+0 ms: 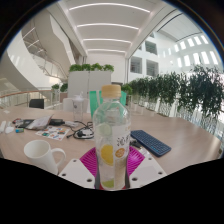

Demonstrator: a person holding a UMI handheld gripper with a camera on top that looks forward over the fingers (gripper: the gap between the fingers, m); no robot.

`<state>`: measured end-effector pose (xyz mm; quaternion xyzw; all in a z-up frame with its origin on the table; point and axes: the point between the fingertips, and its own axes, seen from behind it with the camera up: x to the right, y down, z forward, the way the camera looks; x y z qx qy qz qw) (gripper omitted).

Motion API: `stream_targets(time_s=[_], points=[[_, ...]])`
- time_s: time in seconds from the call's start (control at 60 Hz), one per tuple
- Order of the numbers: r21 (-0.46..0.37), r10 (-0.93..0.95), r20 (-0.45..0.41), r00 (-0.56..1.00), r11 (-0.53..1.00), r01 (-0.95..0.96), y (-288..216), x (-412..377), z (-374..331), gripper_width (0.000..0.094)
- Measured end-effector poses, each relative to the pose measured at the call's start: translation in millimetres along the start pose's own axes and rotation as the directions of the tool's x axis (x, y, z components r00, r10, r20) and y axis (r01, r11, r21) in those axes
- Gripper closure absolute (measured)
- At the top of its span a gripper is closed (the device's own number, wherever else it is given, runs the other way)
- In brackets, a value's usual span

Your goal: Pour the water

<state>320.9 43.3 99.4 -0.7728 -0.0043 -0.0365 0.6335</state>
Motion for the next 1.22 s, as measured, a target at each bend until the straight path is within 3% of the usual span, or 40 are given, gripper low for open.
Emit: stream_targets(time_s=[0.1, 0.133, 0.333, 0.417, 0.483, 0.567, 0.733, 1.017, 1.217], points=[[-0.043, 0.012, 0.019, 1.000, 0.999, -0.011, 22.2, 4.3, -7.7, 0.0575], [0.013, 0.036, 0.024, 0.999, 0.999, -0.036, 15.7, 4.5, 5.7, 0.0573], [0.031, 0.085, 0.032, 0.996, 0.996, -0.086, 21.3, 10.0, -11.7, 0.0551], [-0.007, 0.067, 0.029, 0.997, 0.998, -0.067, 23.9, 9.8, -6.7, 0.0447], [-0.105, 0.052, 0.076, 0.996, 0.993, -0.044, 33.0, -0.8, -16.1, 0.0352], [-0.192, 0.088, 0.105, 0.991, 0.979, -0.067, 34.3, -3.5, -43.2, 0.0077], [-0.207, 0.102, 0.024, 0.995, 0.974, -0.095, 9.7, 2.1, -118.5, 0.0098], [-0.159, 0.048, -0.053, 0.997, 0.986, -0.056, -68.6, -48.7, -291.2, 0.0100], [-0.132, 0.028, -0.046, 0.999, 0.991, -0.034, -114.7, -92.8, -386.2, 0.0095]])
